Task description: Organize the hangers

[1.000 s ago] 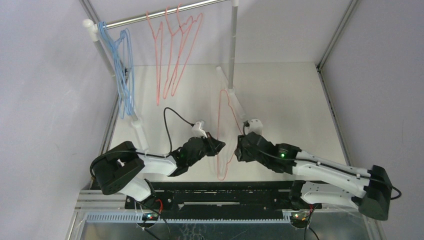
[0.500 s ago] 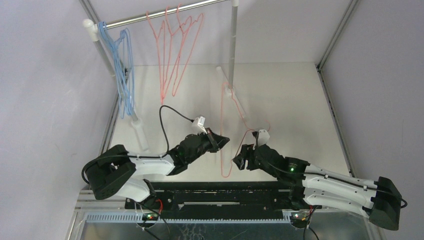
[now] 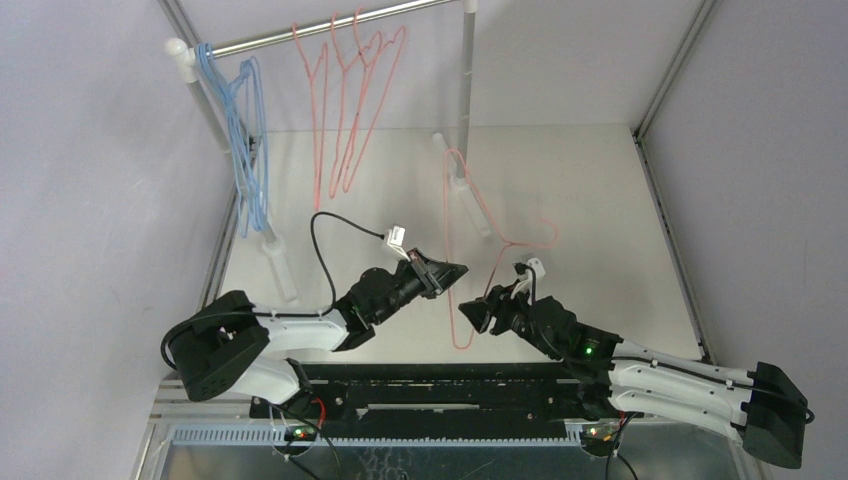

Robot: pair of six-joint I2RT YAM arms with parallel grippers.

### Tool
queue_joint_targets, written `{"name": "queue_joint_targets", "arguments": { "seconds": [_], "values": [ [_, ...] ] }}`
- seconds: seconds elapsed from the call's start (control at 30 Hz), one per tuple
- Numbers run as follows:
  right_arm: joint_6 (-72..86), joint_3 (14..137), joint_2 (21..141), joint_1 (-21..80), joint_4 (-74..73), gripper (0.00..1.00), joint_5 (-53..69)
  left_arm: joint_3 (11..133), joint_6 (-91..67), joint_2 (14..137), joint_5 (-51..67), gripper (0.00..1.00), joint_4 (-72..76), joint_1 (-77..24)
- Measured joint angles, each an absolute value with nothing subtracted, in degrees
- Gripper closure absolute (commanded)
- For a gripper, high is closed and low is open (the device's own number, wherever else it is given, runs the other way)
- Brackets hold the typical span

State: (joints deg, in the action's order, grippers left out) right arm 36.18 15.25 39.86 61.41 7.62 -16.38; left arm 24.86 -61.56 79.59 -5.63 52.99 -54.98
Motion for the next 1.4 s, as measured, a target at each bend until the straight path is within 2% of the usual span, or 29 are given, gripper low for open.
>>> {"name": "queue_joint_targets", "arguments": {
  "seconds": [0.07, 0.1, 0.17, 0.33, 0.4, 0.63, 0.87, 1.17, 1.4],
  "values": [
    [35.14, 15.25, 40.8, 61.08, 9.8, 0.88, -16.32, 24.82, -62.15, 79.61, -5.45, 1.0, 54.06, -54.98],
    [34.89, 15.27, 41.28, 60.84, 10.76, 1.0, -15.99, 24.73, -62.28, 79.61, -5.52, 1.0, 54.48, -54.98],
    [35.42, 15.59, 42.35, 60.12, 13.58, 1.0, -15.2, 24.05, -61.89, 79.81, -6.5, 0.99, 55.4, -54.89],
    [32.67, 17.96, 44.31, 59.86, 12.82, 1.0, -14.31, 23.0, -61.32, 80.23, -7.79, 0.78, 55.7, -54.06],
    [31.33, 19.0, 44.45, 59.9, 9.91, 1.0, -16.01, 22.59, -59.9, 79.99, -7.68, 0.68, 54.87, -54.11],
    [27.2, 27.38, 44.77, 59.29, -6.85, 1.0, -25.91, 21.32, -50.61, 69.69, -9.93, 0.44, 42.09, -54.92],
    [22.79, 39.09, 52.07, 57.14, -13.69, 1.0, -31.53, 19.53, -42.02, 57.47, -19.59, 0.39, 27.92, -54.89],
    [15.0, 53.78, 67.13, 51.0, -14.11, 1.0, -28.27, 13.65, -38.41, 52.18, -27.2, 0.36, 18.76, -54.89],
    [7.2, 75.81, 81.3, 45.58, -12.78, 1.0, -24.91, 13.02, -35.99, 49.25, -31.24, 0.35, 16.36, -54.89]
  ]
}}
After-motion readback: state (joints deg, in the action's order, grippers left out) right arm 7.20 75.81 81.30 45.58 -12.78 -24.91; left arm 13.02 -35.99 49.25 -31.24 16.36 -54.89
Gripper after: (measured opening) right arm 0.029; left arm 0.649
